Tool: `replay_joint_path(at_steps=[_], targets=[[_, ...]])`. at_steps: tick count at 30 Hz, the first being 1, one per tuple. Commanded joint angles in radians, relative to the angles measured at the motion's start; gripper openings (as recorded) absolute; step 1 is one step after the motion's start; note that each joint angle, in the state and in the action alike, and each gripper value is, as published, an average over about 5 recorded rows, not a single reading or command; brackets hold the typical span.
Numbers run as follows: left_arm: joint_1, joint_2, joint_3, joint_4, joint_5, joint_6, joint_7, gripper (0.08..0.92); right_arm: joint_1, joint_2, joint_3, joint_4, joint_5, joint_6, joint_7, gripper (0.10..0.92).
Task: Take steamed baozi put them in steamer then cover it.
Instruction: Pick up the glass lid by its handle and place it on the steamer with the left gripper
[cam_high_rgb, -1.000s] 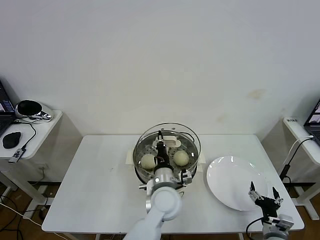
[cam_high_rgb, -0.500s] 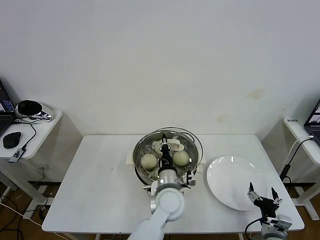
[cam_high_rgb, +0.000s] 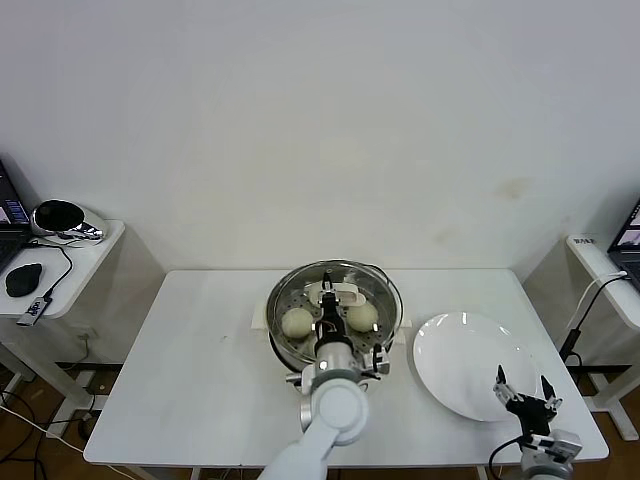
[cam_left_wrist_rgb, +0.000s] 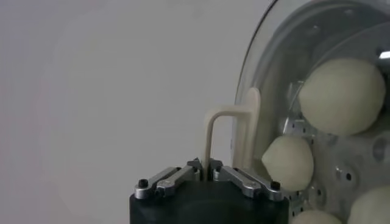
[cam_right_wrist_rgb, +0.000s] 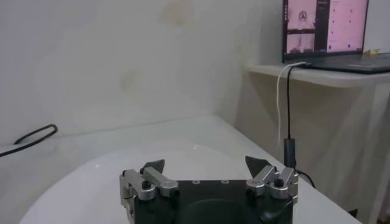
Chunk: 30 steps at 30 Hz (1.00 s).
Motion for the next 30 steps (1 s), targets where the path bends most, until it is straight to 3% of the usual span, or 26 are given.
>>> replay_joint_path(at_steps=[1,30], targets=[[0.004,-0.001,-0.011,-0.005,0.02,0.041,0.013,0.146,-0.001,0.002,-0.002,0.0,-0.004,0.001,0.0,0.823],[0.0,0.0,-0.02,0.027,-0.01,0.04,0.013,0.146,-0.008,0.019,-0.012,0.005,-0.024,0.008,-0.001,0.823]])
